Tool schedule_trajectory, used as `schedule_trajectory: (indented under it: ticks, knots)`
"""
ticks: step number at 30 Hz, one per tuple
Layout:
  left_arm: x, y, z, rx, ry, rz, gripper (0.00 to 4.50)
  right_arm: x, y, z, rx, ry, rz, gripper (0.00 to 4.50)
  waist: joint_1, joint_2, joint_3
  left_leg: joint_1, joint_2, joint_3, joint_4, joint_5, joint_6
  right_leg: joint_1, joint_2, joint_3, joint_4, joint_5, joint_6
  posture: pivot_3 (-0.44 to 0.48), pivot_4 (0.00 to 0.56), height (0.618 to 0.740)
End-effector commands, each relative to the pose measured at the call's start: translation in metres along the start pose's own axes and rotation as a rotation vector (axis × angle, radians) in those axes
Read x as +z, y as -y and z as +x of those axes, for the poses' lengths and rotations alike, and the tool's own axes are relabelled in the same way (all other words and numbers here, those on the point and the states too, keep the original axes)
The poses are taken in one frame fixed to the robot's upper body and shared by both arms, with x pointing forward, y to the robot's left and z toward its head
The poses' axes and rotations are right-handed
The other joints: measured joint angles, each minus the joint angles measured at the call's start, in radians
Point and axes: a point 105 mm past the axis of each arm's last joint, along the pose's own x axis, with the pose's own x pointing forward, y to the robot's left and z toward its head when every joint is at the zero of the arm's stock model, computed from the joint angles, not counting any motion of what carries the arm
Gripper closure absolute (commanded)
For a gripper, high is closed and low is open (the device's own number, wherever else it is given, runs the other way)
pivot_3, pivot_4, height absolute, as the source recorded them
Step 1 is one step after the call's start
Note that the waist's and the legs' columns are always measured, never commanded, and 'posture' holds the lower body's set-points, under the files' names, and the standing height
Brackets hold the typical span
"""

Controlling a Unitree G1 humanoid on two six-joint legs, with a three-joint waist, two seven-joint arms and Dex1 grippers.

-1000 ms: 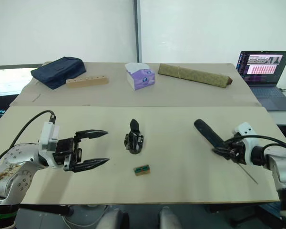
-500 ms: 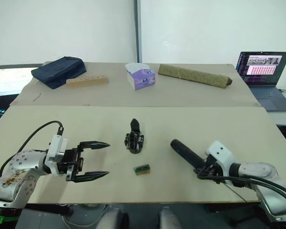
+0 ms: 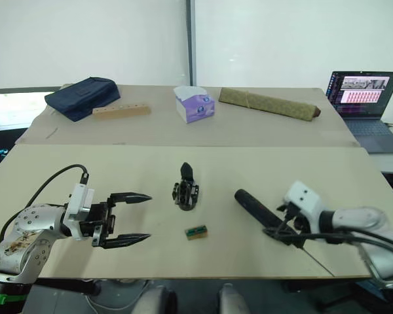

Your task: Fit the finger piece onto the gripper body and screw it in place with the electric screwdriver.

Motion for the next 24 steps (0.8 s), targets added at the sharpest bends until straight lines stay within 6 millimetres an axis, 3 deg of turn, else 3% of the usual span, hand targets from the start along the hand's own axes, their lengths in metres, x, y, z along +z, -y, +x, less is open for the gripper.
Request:
schedule_trajectory:
  ticks: [1,4,9,17,24]
  knots:
    - [0.007,0.002,0.004,-0.021,0.018,0.037,0.00,0.014,-0.008,-0.025,0.063,-0.112,-0.006,0.04,0.000,0.000,0.000,0.001,0.000,0.000,-0.001,0.000,0.000,0.000,0.000,0.000,0.000,0.000,-0.001,0.000,0.150,0.740]
    - [0.006,0.002,0.007,-0.027,0.026,0.035,0.00,0.008,-0.012,-0.033,0.073,-0.287,0.024,0.04,0.000,0.000,0.000,0.001,0.001,0.000,-0.001,0.000,0.000,-0.001,0.000,-0.001,0.001,-0.001,-0.003,0.000,0.150,0.740]
    - [0.004,0.003,0.013,-0.032,0.035,0.008,0.00,-0.001,-0.005,-0.027,0.041,-0.430,0.033,0.04,-0.003,-0.001,0.000,0.001,0.002,0.001,-0.002,0.000,0.000,-0.002,-0.001,-0.001,0.000,-0.003,-0.006,0.000,0.150,0.740]
    - [0.004,0.005,0.017,-0.032,0.043,0.009,0.00,-0.003,0.002,0.003,0.001,-0.528,0.012,0.04,-0.002,-0.001,0.000,-0.001,0.001,0.002,-0.001,0.000,0.000,-0.005,-0.001,-0.001,0.001,0.000,-0.006,0.000,0.150,0.740]
    - [0.005,0.005,0.020,-0.034,0.048,0.011,0.00,-0.003,-0.005,0.022,0.032,-0.586,-0.012,0.04,-0.001,-0.001,0.000,-0.002,0.001,0.001,-0.001,0.000,0.000,-0.005,-0.001,-0.001,0.001,0.001,-0.006,0.000,0.150,0.740]
